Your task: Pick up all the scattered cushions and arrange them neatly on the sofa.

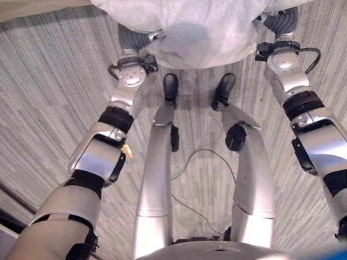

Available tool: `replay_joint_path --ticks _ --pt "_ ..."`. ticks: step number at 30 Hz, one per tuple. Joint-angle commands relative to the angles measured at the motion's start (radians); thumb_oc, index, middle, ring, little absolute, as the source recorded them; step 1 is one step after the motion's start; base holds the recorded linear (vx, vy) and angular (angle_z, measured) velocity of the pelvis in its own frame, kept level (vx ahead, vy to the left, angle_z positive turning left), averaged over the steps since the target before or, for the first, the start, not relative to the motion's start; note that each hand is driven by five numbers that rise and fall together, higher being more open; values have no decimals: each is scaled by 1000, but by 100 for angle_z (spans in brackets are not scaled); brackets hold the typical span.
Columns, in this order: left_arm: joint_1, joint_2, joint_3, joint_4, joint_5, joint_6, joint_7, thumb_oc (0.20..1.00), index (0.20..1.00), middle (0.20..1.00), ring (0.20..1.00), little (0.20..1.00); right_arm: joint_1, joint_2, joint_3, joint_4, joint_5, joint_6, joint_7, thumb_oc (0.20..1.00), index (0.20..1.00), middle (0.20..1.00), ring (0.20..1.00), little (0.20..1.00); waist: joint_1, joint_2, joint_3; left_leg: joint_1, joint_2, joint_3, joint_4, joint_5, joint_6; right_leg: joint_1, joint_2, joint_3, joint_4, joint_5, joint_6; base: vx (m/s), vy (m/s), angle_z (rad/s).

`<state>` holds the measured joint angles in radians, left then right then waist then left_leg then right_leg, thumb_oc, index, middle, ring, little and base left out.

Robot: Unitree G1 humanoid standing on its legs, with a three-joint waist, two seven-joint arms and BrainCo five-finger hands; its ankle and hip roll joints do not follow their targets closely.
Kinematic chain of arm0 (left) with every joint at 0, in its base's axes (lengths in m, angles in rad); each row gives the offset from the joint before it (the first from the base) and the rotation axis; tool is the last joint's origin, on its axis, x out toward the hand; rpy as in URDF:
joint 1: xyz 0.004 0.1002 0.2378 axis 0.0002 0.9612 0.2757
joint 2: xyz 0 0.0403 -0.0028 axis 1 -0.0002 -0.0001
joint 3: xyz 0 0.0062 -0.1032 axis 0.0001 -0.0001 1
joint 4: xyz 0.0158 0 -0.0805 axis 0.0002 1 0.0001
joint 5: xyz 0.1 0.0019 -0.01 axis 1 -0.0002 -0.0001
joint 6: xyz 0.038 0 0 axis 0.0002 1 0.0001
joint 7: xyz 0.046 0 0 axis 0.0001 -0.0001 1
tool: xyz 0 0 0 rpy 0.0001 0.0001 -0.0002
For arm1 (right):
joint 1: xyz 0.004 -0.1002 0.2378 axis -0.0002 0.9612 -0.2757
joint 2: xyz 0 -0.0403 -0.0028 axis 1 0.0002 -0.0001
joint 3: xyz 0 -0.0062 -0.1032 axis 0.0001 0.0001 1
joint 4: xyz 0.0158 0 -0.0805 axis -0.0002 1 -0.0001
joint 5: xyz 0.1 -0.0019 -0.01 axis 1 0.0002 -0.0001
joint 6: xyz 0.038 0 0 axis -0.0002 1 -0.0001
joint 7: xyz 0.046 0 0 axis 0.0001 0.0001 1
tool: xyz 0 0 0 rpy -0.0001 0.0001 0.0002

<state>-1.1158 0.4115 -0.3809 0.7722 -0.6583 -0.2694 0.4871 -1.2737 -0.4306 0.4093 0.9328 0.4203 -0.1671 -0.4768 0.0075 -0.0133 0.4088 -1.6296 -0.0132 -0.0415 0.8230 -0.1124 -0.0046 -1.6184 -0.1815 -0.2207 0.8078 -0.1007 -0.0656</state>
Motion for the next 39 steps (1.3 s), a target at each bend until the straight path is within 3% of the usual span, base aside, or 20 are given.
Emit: replay_joint_path --ticks 1,6,13,20,24,25,26,27,28,31,39 --pt "-32 -86 8 -86 -27 -103 -6 200 200 200 200 200 -77 173 61 -112 15 -103 37 200 200 200 200 200 14 4 -70 61 34 -89 29 -78 -36 49 12 63 7 -55 170 0 0 0" --pt "-9 -127 33 -125 -80 -135 -28 200 200 200 200 200 -50 215 34 -157 23 -137 44 200 200 200 200 200 8 2 -119 63 27 -90 -3 -64 -41 50 12 55 -7 -43 170 -11 2 1" --pt "66 -168 73 -207 -78 -158 -43 200 200 200 200 200 9 213 9 -234 -19 -158 46 200 200 200 200 200 10 6 -156 198 32 -83 -135 -45 -48 185 23 29 -100 -24 171 -71 0 6" --pt "278 -227 101 -350 -65 -146 -112 200 200 200 200 200 223 182 -15 -388 -115 -142 74 200 200 200 200 200 17 3 -136 513 42 -79 -303 -26 -69 496 30 -2 -259 3 168 -90 -19 4" --pt "336 -246 106 -381 -56 -142 -119 200 200 200 200 200 292 184 -15 -425 -135 -141 87 200 200 200 200 200 24 4 -136 599 37 -85 -351 -20 -73 573 32 -4 -298 9 168 6 -40 1" --pt "404 -263 97 -423 -39 -141 -132 200 200 200 200 200 373 191 -18 -471 -149 -146 107 200 200 200 200 200 34 6 -151 710 37 -88 -412 -11 -79 670 25 -13 -347 9 165 36 -38 2" --pt "407 -264 97 -425 -38 -141 -132 200 200 200 200 200 376 190 -18 -473 -149 -145 107 200 200 200 200 200 34 7 -146 720 38 -88 -417 -9 -79 680 26 -14 -350 10 165 50 -57 5" --pt "430 -266 90 -436 -28 -138 -138 200 200 200 200 200 409 191 -21 -490 -153 -149 114 200 200 200 200 200 38 9 -151 761 38 -90 -445 0 -87 717 23 -20 -366 8 165 -52 -69 5" --pt "472 -260 79 -465 -4 -134 -148 200 200 200 200 200 462 182 -23 -523 -164 -151 126 200 200 200 200 200 43 11 -160 831 35 -93 -492 44 -94 790 15 -42 -416 38 154 -50 -69 7" --pt "516 -252 67 -493 17 -132 -161 200 200 200 200 200 518 183 -29 -558 -157 -155 142 200 200 200 200 200 51 16 -162 934 42 -94 -544 58 -106 889 18 -65 -450 33 150 28 -71 20" --pt "697 -240 37 -550 24 -112 -208 200 200 200 200 200 732 198 -27 -621 -146 -153 190 200 200 200 200 200 83 24 -208 1307 85 -109 -720 101 -136 1290 69 -142 -615 14 135 147 -97 16"
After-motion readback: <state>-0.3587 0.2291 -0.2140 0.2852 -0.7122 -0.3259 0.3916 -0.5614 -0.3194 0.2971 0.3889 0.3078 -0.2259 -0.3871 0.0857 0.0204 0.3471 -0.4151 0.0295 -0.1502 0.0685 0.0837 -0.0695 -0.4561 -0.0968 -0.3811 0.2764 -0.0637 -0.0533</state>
